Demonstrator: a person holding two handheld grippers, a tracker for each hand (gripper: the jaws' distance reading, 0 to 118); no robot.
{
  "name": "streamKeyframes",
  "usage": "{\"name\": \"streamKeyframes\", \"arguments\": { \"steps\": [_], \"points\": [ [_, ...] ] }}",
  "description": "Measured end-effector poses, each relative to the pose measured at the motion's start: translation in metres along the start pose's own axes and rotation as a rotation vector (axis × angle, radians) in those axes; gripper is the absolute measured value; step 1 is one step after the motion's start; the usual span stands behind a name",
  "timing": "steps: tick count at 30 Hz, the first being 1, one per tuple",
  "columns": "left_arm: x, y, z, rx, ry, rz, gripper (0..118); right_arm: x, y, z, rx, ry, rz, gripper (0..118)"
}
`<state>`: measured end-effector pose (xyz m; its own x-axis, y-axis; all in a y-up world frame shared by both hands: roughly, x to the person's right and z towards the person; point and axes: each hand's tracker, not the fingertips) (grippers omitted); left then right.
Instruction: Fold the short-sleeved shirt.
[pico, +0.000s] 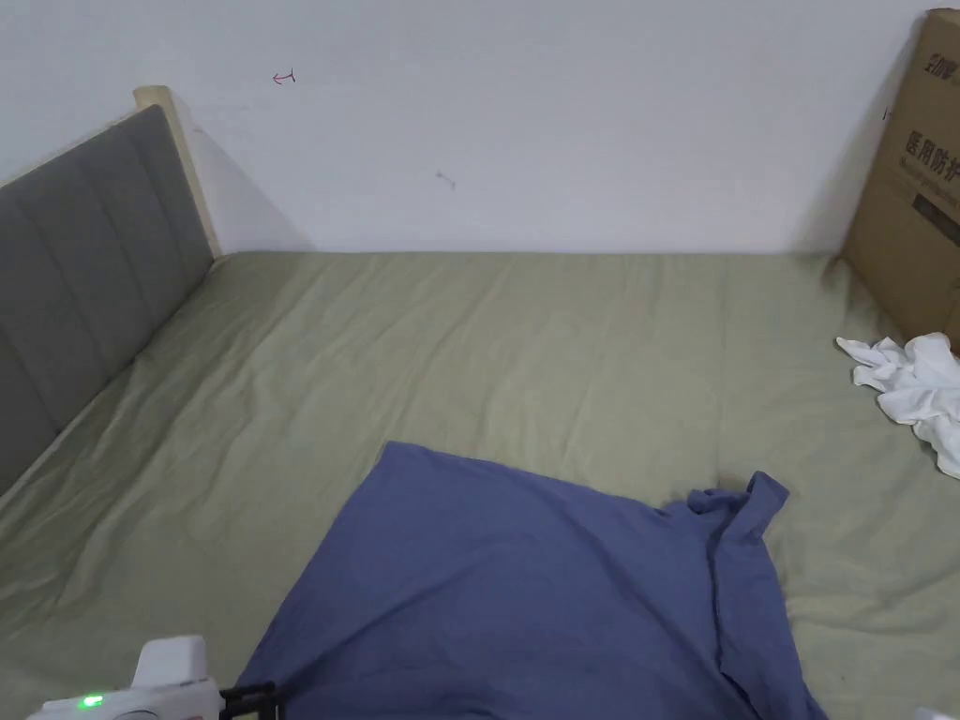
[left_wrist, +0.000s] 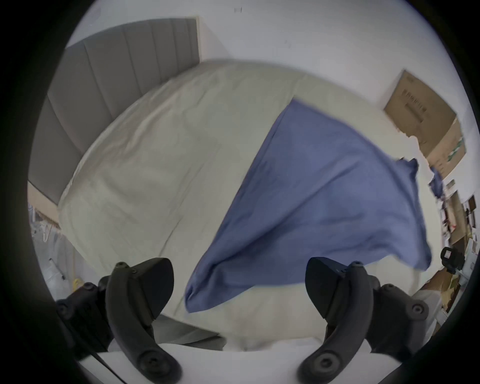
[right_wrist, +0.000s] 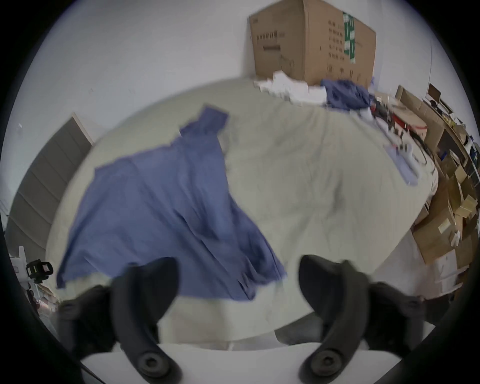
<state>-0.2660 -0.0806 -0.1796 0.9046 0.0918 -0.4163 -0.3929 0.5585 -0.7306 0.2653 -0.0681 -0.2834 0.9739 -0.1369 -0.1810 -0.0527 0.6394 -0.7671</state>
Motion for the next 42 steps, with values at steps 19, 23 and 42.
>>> {"name": "streamKeyframes", "arguments": {
  "steps": [19, 23, 42],
  "points": [
    [0.105, 0.066, 0.11, 0.697, -0.113, -0.124, 17, -0.066, 0.084, 0.099, 0.629, -0.014, 0.203, 25],
    [0.109, 0.074, 0.095, 0.664, -0.144, -0.139, 0, -0.064, 0.089, 0.092, 0.628, -0.015, 0.206, 0],
    [0.129, 0.267, -0.173, 0.115, -0.121, -0.176, 71, -0.049, 0.142, -0.01, 0.507, -0.083, 0.222, 0]
  ]
}}
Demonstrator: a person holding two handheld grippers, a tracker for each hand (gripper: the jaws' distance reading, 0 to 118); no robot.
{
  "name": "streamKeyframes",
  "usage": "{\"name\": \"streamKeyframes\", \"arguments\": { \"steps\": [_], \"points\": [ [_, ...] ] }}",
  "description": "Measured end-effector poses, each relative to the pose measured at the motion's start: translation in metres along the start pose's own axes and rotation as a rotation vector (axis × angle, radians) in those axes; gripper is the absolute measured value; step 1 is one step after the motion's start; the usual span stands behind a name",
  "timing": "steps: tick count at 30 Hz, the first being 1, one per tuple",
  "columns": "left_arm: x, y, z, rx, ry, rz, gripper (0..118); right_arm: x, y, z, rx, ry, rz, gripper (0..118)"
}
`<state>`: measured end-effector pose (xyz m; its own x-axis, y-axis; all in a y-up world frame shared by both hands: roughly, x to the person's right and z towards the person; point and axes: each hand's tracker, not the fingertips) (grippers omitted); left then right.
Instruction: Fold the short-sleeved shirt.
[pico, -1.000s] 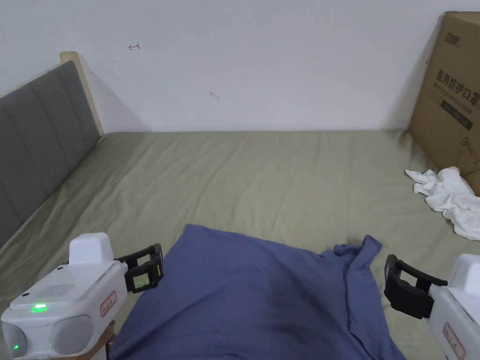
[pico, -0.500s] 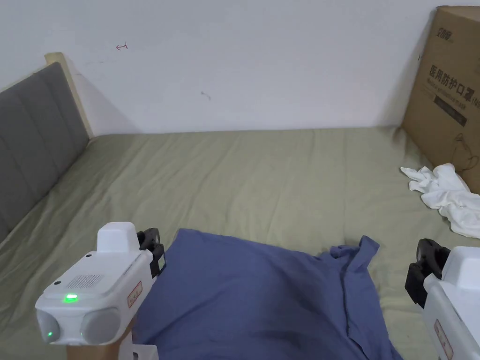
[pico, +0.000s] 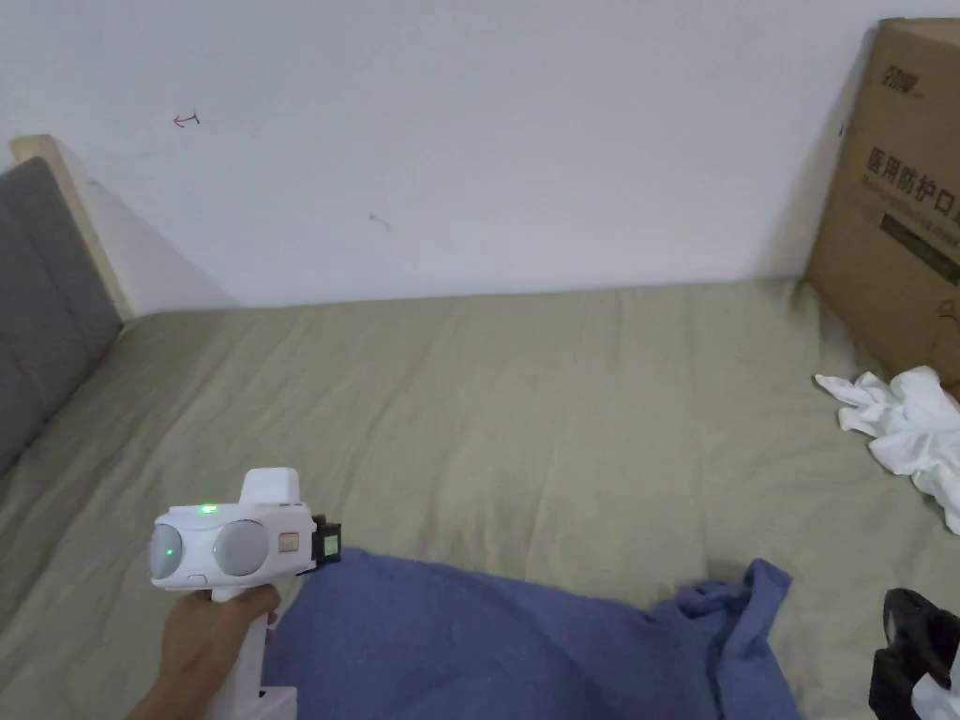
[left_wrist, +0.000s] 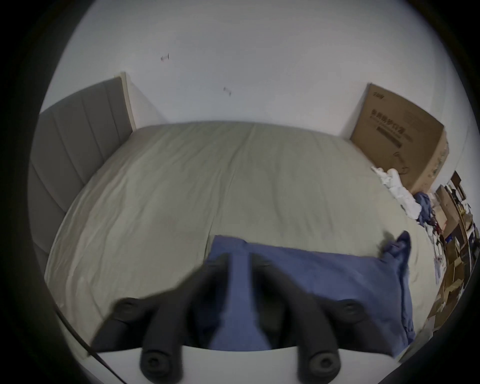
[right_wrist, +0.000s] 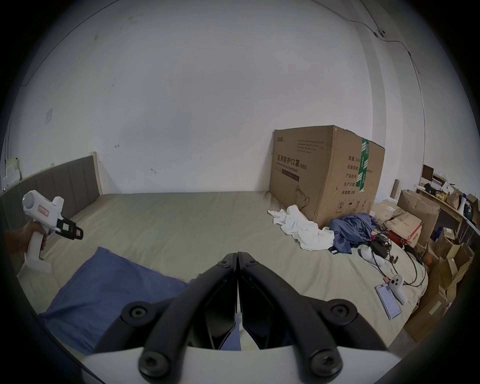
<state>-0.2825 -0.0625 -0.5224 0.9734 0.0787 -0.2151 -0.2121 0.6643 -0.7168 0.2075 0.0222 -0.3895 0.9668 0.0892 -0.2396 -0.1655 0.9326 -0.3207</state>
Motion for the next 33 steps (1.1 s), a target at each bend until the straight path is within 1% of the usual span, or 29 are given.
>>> {"name": "streamKeyframes", "arguments": {
  "steps": [1, 2, 4, 5, 8, 9, 10, 11, 12, 13, 14, 15, 16, 17, 19, 20, 21, 22, 23, 24, 25, 26, 27, 29, 31, 33],
  "points": [
    [-0.003, 0.005, -0.019, -0.05, 0.011, 0.015, 89, 0.003, -0.002, -0.008, -0.009, -0.005, 0.007, 0],
    [-0.006, 0.009, -0.036, -0.08, 0.028, 0.038, 96, 0.004, -0.003, -0.015, -0.019, -0.011, 0.014, 0],
    [-0.007, 0.011, -0.058, -0.128, 0.036, 0.053, 99, 0.004, -0.006, -0.028, -0.036, -0.019, 0.018, 0],
    [-0.007, 0.011, -0.069, -0.113, 0.036, 0.048, 99, 0.007, -0.008, -0.034, -0.045, -0.022, 0.017, 0],
    [-0.012, 0.007, -0.101, -0.207, 0.068, 0.047, 99, 0.008, -0.014, -0.049, -0.069, -0.031, 0.02, 0],
    [-0.012, 0.004, -0.109, -0.229, 0.084, 0.054, 97, 0.009, -0.015, -0.052, -0.077, -0.033, 0.021, 0],
    [-0.012, 0.001, -0.116, -0.255, 0.091, 0.046, 92, 0.009, -0.017, -0.054, -0.083, -0.033, 0.022, 0],
    [-0.011, -0.001, -0.121, -0.264, 0.088, 0.039, 82, 0.009, -0.018, -0.057, -0.09, -0.032, 0.021, 0],
    [-0.01, -0.005, -0.118, -0.273, 0.087, 0.037, 58, 0.008, -0.019, -0.058, -0.098, -0.031, 0.021, 0],
    [-0.005, -0.01, -0.119, -0.297, 0.081, 0.006, 47, 0.008, -0.02, -0.061, -0.105, -0.029, 0.021, 0],
    [0.0, -0.013, -0.115, -0.256, 0.091, -0.034, 44, 0.008, -0.021, -0.063, -0.113, -0.026, 0.021, 0],
    [0.004, -0.013, -0.114, -0.239, 0.09, -0.041, 28, 0.008, -0.021, -0.066, -0.123, -0.022, 0.022, 0],
    [0.005, -0.013, -0.111, -0.246, 0.078, -0.048, 8, 0.008, -0.02, -0.07, -0.136, -0.019, 0.022, 0],
    [0.009, -0.012, -0.11, -0.253, 0.078, -0.049, 0, 0.008, -0.02, -0.075, -0.153, -0.016, 0.017, 0],
    [0.016, -0.011, -0.099, -0.228, 0.085, -0.062, 0, 0.008, -0.02, -0.088, -0.186, -0.001, 0.007, 0],
    [0.014, -0.009, -0.092, -0.197, 0.071, -0.071, 0, 0.007, -0.02, -0.097, -0.236, 0.014, 0.005, 1],
    [0.015, -0.007, -0.082, -0.178, 0.054, -0.07, 0, 0.008, -0.019, -0.108, -0.278, 0.035, 0.001, 4],
    [0.016, -0.006, -0.073, -0.165, 0.035, -0.063, 0, 0.008, -0.021, -0.118, -0.306, 0.046, -0.015, 16],
    [0.017, -0.004, -0.062, -0.144, 0.014, -0.061, 0, 0.007, -0.022, -0.129, -0.34, 0.043, -0.021, 34],
    [0.016, -0.002, -0.052, -0.128, 0.006, -0.065, 0, 0.006, -0.023, -0.139, -0.374, 0.053, -0.038, 62],
    [0.017, -0.001, -0.041, -0.109, -0.002, -0.071, 0, 0.008, -0.026, -0.151, -0.393, 0.054, -0.045, 78],
    [0.018, 0.001, -0.032, -0.101, -0.015, -0.073, 0, 0.007, -0.029, -0.163, -0.425, 0.055, -0.042, 88],
    [0.019, 0.002, -0.024, -0.096, -0.027, -0.076, 0, 0.005, -0.031, -0.172, -0.451, 0.042, -0.041, 91],
    [0.02, 0.005, -0.01, -0.082, -0.043, -0.085, 0, 0.003, -0.038, -0.193, -0.508, 0.02, -0.06, 91],
    [0.023, 0.006, 0.0, -0.066, -0.05, -0.098, 0, 0.001, -0.046, -0.214, -0.583, 0.021, -0.065, 90],
    [0.023, 0.007, 0.005, -0.06, -0.055, -0.101, 0, 0.0, -0.056, -0.231, -0.623, 0.018, -0.062, 88]
  ]
}}
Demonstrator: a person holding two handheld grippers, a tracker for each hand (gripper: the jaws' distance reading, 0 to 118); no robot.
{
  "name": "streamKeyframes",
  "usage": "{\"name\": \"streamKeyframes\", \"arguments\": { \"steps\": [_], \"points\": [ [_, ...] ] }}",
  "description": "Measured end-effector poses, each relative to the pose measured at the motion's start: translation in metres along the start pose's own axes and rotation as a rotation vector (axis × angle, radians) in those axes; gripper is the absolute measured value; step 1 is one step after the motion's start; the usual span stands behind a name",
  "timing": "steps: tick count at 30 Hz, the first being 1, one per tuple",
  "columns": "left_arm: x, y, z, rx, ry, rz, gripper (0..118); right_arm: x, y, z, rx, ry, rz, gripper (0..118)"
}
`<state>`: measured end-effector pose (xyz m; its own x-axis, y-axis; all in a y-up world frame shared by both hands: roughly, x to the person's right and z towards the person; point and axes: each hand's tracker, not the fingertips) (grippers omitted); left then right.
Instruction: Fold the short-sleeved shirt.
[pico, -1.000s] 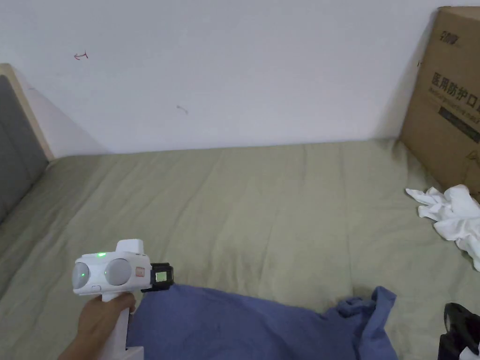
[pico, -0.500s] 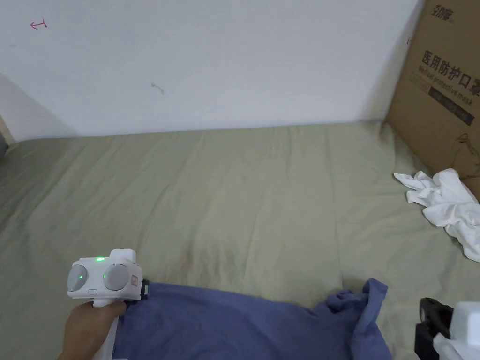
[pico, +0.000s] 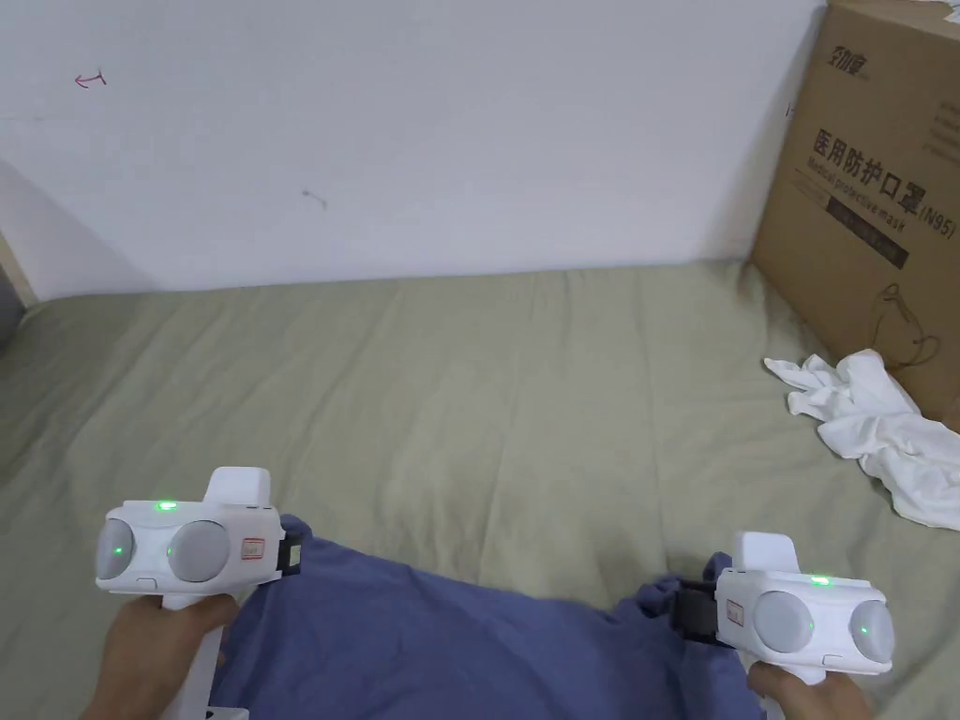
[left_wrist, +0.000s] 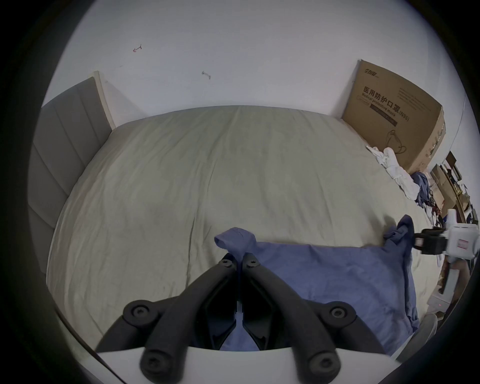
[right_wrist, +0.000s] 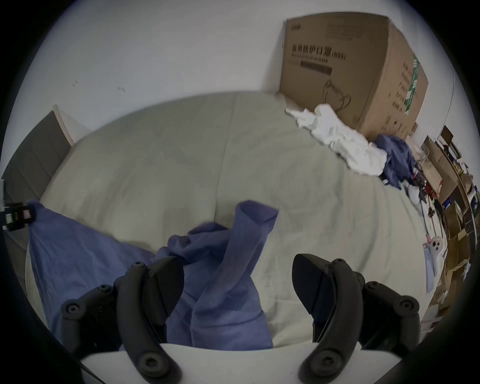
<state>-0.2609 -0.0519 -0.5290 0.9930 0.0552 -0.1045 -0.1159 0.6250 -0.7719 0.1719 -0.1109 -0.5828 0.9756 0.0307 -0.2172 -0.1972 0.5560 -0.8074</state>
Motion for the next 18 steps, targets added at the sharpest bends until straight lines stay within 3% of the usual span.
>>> {"name": "streamKeyframes", "arguments": {
  "steps": [2, 3, 5, 6, 11, 18],
  "points": [
    [0.0, -0.001, 0.005, 0.004, -0.007, 0.005, 0, 0.001, -0.001, -0.014, -0.039, -0.007, 0.0, 82],
    [0.0, -0.002, 0.006, 0.007, -0.007, 0.006, 0, 0.002, -0.002, -0.017, -0.038, -0.009, 0.004, 65],
    [-0.001, -0.003, 0.01, 0.009, -0.005, 0.003, 0, 0.011, -0.007, -0.016, -0.03, -0.008, -0.013, 13],
    [-0.002, -0.004, 0.012, 0.01, -0.003, 0.003, 0, 0.015, -0.009, -0.01, -0.006, 0.015, -0.045, 4],
    [-0.007, -0.008, 0.03, 0.029, 0.017, 0.02, 0, 0.03, -0.011, 0.028, 0.124, 0.035, 0.036, 3],
    [-0.023, -0.01, 0.085, 0.112, 0.039, 0.071, 0, 0.032, 0.007, 0.135, 0.32, 0.153, 0.105, 3]
  ]
}}
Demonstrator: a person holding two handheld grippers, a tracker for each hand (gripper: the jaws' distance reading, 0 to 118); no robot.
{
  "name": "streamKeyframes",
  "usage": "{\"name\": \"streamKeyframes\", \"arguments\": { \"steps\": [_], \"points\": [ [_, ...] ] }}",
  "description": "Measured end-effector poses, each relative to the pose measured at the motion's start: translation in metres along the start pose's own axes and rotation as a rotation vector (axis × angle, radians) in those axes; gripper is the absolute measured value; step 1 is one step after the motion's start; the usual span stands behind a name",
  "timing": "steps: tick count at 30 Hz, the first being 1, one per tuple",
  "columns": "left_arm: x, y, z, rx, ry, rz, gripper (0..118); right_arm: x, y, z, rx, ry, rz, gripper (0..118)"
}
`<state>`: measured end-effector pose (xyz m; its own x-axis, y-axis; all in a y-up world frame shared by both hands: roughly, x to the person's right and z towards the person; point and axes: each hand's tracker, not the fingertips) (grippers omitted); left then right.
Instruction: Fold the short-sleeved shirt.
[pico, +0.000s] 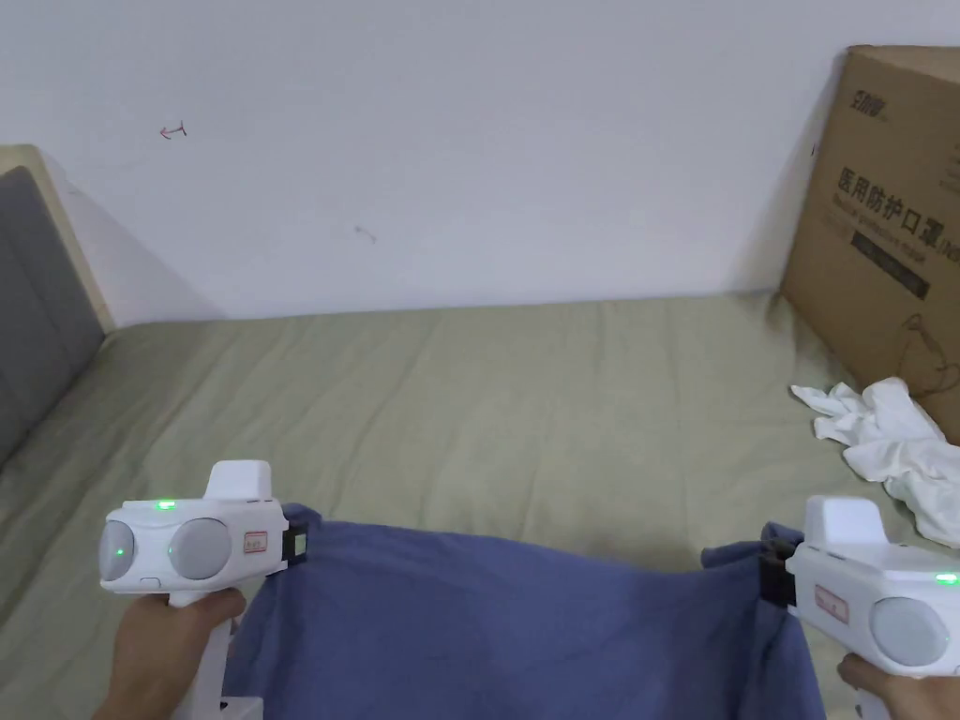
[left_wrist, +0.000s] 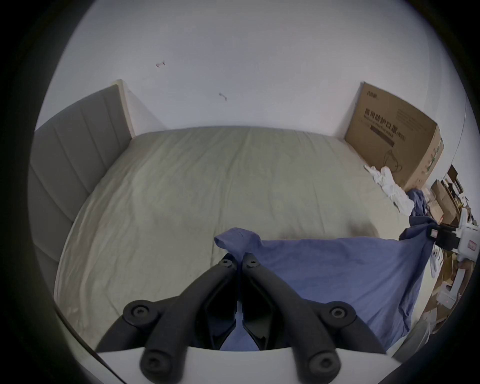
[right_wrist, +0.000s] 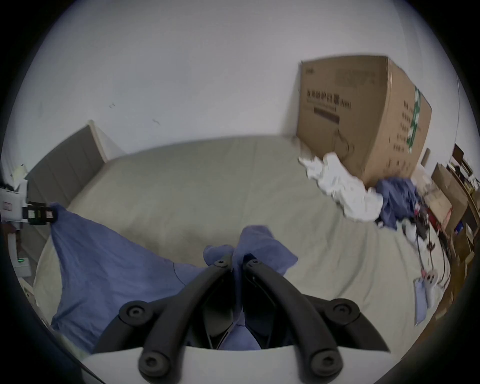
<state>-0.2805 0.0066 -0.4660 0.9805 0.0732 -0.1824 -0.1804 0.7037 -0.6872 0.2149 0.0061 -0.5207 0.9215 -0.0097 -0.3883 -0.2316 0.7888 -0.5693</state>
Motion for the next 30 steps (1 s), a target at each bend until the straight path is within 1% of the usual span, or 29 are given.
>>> {"name": "streamKeyframes", "arguments": {
  "steps": [4, 8, 11, 16, 21, 24, 28, 30],
  "points": [
    [-0.016, 0.02, 0.052, 0.112, 0.004, 0.064, 0, -0.012, 0.044, 0.052, 0.134, 0.048, 0.044, 3],
    [-0.029, 0.058, 0.105, 0.227, 0.008, 0.098, 0, -0.025, 0.094, 0.09, 0.258, 0.065, 0.07, 3],
    [-0.025, 0.092, 0.15, 0.321, 0.025, 0.082, 0, -0.033, 0.132, 0.108, 0.339, 0.074, 0.096, 3],
    [-0.019, 0.144, 0.201, 0.433, 0.065, 0.045, 0, -0.049, 0.187, 0.136, 0.456, 0.088, 0.1, 3],
    [-0.018, 0.189, 0.235, 0.523, 0.082, 0.039, 0, -0.059, 0.238, 0.161, 0.571, 0.097, 0.114, 3],
    [-0.019, 0.21, 0.249, 0.554, 0.099, 0.034, 0, -0.059, 0.267, 0.172, 0.623, 0.103, 0.114, 3],
    [-0.021, 0.229, 0.259, 0.6, 0.103, 0.04, 0, -0.059, 0.299, 0.178, 0.672, 0.11, 0.115, 3],
    [-0.024, 0.237, 0.256, 0.607, 0.098, 0.037, 0, -0.057, 0.311, 0.175, 0.686, 0.108, 0.131, 3]
  ]
}}
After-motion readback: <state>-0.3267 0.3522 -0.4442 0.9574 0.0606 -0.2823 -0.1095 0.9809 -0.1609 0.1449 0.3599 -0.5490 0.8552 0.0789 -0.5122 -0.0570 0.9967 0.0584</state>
